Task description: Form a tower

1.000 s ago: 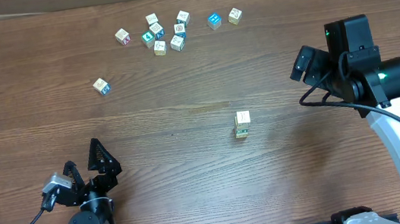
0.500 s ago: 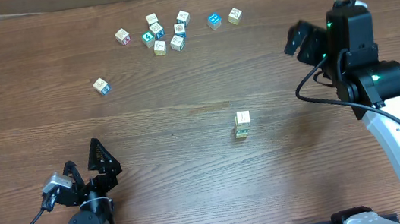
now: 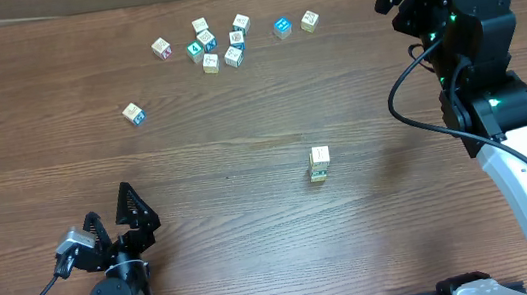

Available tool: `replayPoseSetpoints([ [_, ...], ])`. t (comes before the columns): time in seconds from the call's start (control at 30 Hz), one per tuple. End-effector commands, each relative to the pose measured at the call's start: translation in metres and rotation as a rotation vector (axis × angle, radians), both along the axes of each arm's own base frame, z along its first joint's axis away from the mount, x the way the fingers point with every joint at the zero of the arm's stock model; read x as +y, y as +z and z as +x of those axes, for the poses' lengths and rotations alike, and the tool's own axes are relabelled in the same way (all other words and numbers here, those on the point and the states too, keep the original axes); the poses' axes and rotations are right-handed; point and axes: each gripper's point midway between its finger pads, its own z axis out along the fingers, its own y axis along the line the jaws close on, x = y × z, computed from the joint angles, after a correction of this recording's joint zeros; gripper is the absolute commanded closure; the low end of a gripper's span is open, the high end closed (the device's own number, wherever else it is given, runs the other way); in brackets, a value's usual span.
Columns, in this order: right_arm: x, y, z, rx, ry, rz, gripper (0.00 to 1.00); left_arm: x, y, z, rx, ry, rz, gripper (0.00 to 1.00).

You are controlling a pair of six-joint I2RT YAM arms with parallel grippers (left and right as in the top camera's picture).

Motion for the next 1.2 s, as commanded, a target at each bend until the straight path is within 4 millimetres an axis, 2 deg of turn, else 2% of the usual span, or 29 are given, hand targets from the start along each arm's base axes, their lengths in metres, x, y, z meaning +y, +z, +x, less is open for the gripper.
replayPoseSetpoints([
  [0.0, -0.001, -0.018, -0.002, 0.026, -0.01, -0.008, 0.0, 0.0, 0.001, 0.0, -0.003, -0.001, 0.02, 0.0],
  [0.07, -0.001, -0.032, -0.004, 0.041, -0.01, -0.011, 0.0, 0.0, 0.001, 0.0, -0.003, -0.001, 0.02, 0.0],
  [0.17, -0.001, -0.044, -0.004, -0.008, -0.009, -0.003, 0.0, 0.0, 0.001, 0.0, -0.003, -0.001, 0.02, 0.0],
  [0.3, -0.001, -0.038, -0.005, -0.187, -0.01, 0.024, 0.0, 0.0, 0.001, 0.0, -0.003, -0.001, 0.02, 0.01],
  [0.37, -0.002, -0.033, -0.011, -0.288, -0.01, 0.039, 0.0, 0.0, 0.001, 0.0, -0.003, -0.001, 0.02, 0.0],
  [0.43, -0.003, -0.037, -0.02, -0.337, -0.01, 0.046, 0.0, 0.0, 0.001, 0.0, -0.003, -0.001, 0.02, 0.0],
  [0.63, -0.008, -0.095, -0.05, -0.235, -0.01, 0.031, 0.0, 0.0, 0.001, 0.0, -0.003, -0.001, 0.02, 0.01],
  [0.8, -0.012, -0.133, -0.079, -0.175, -0.01, 0.022, 0.0, 0.0, 0.001, 0.0, -0.003, -0.001, 0.02, 0.01],
  [1.03, -0.018, -0.169, -0.119, -0.135, -0.01, 0.016, 0.0, 0.0, 0.001, 0.0, -0.003, -0.001, 0.02, 0.01],
  [1.17, -0.02, -0.174, -0.137, -0.158, -0.01, 0.019, 0.0, 0.0, 0.001, 0.0, -0.003, -0.001, 0.02, 0.0],
])
